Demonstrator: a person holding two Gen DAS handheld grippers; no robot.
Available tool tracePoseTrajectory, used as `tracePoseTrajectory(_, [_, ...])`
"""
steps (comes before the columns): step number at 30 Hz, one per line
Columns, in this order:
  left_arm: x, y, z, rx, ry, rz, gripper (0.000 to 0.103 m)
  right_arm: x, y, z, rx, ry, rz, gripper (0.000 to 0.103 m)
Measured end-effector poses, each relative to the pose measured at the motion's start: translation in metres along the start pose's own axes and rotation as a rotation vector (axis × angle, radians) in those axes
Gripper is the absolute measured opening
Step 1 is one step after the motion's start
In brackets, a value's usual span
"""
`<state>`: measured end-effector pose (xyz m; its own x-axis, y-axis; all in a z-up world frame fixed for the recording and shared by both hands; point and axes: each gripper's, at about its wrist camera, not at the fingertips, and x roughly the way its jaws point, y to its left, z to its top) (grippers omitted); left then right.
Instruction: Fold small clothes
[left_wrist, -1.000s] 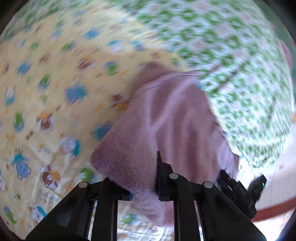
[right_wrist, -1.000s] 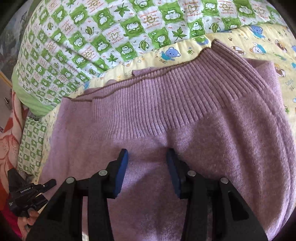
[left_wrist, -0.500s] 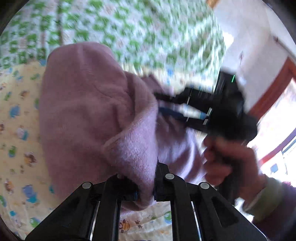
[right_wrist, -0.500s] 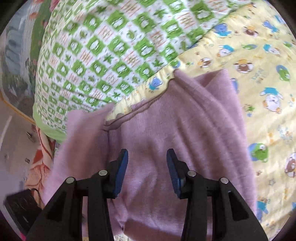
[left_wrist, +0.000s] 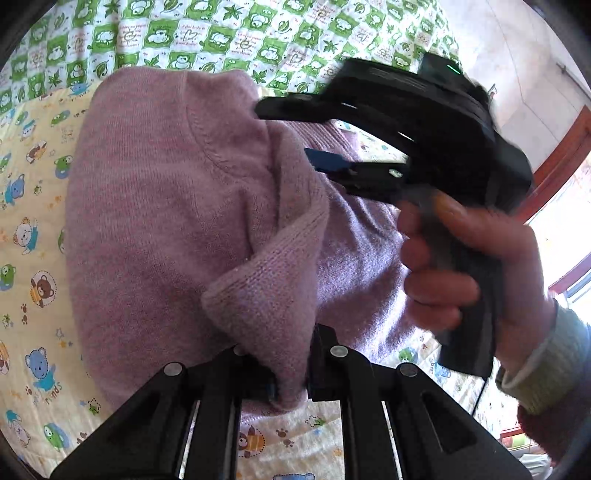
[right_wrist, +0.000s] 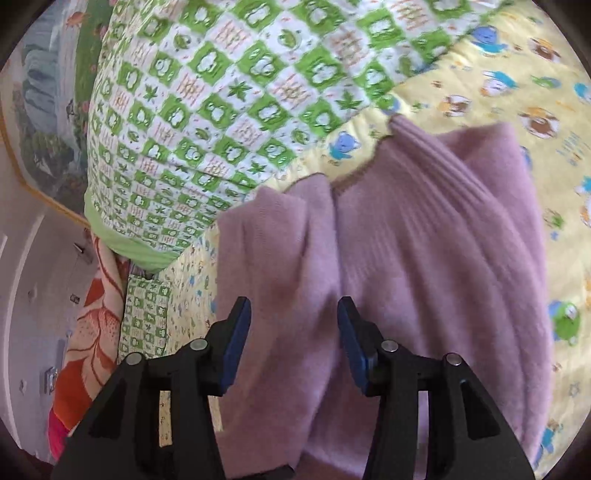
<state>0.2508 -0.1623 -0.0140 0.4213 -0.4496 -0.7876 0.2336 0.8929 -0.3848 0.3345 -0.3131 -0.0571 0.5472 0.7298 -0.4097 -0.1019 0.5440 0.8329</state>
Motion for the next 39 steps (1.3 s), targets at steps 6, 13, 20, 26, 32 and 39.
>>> tracePoseTrajectory(6, [-0.008,-0.003,-0.005,0.025,0.000,0.017,0.009,0.051,0.011,0.028,-0.053,0.103,-0.094,0.055])
tracePoseTrajectory(13, [-0.038,-0.039,0.008,0.117,-0.063,-0.052,0.009,0.015,0.042,0.038,-0.165,0.027,-0.058,0.018])
tracePoseTrajectory(20, [0.000,-0.078,0.011,0.188,-0.012,-0.087,0.009,-0.049,0.019,0.049,-0.182,-0.060,-0.114,0.018])
tracePoseTrajectory(26, [0.039,-0.073,0.009,0.176,0.061,-0.070,0.010,-0.049,-0.031,0.040,-0.099,-0.058,-0.178,0.018])
tracePoseTrajectory(32, [0.054,-0.069,0.014,0.158,0.097,-0.092,0.027,-0.043,-0.050,0.040,-0.052,-0.044,-0.203,0.024])
tracePoseTrajectory(39, [0.034,-0.066,0.007,0.179,0.138,-0.171,0.068,-0.075,-0.043,0.036,-0.045,-0.112,-0.303,0.040])
